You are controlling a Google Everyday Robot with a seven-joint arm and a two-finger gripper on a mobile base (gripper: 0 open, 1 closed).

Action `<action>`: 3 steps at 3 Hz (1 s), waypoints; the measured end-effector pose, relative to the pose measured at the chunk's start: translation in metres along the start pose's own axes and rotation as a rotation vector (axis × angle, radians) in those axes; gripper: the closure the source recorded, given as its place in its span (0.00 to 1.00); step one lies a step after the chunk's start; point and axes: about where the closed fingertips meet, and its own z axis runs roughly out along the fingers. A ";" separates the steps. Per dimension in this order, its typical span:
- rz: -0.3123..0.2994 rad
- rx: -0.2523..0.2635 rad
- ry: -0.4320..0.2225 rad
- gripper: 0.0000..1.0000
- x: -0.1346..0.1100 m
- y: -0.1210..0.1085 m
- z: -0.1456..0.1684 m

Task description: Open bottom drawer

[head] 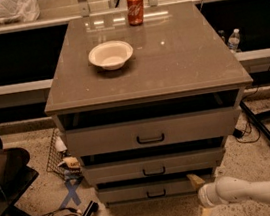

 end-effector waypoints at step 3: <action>-0.038 -0.018 0.007 0.00 -0.006 -0.039 0.065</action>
Offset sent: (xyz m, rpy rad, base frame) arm 0.0211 0.0030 -0.0125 -0.0612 0.0052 0.0173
